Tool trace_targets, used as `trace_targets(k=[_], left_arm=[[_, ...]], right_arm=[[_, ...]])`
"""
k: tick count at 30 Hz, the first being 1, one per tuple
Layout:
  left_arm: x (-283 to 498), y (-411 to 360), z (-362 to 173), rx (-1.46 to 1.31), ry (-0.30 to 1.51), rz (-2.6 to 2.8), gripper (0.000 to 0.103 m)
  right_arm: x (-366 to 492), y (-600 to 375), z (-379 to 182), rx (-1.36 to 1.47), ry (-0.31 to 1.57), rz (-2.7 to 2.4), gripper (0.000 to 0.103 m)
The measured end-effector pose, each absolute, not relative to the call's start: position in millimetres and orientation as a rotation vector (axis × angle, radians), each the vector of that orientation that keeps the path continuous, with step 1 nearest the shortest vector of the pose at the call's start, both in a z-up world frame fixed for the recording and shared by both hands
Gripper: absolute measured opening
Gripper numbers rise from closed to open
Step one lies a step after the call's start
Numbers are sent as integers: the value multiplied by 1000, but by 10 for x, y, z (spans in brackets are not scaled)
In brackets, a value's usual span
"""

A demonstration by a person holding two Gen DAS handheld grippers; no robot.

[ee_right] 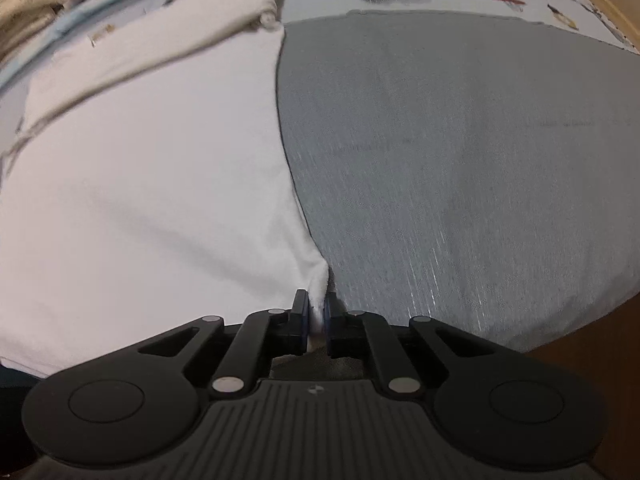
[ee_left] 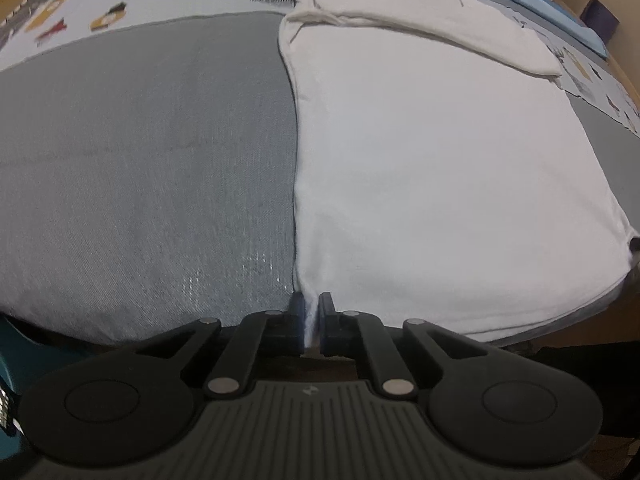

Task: Fold small clothes
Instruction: 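Grasp the shirt hem with both grippers side by side, then lift the hem with both grippers and fold it toward the collar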

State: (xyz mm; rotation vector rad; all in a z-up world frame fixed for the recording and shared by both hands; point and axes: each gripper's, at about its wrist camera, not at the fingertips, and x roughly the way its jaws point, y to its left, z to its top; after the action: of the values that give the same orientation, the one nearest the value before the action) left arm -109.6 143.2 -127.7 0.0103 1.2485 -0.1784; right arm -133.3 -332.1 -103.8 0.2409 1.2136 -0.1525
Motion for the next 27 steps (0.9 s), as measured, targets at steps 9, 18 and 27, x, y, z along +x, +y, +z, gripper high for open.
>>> trace_targets(k=[9, 18, 27], left_arm=[[-1222, 1502, -608, 20, 1119, -270, 6], [-1881, 1770, 310, 35, 1041, -407, 5], [-2146, 2205, 722, -90, 1007, -438, 5]], right_arm=[[-1500, -3414, -398, 353, 991, -68, 6], [-2135, -3655, 389, 450, 835, 22, 6], [-2855, -3726, 1000, 458, 722, 116, 6]])
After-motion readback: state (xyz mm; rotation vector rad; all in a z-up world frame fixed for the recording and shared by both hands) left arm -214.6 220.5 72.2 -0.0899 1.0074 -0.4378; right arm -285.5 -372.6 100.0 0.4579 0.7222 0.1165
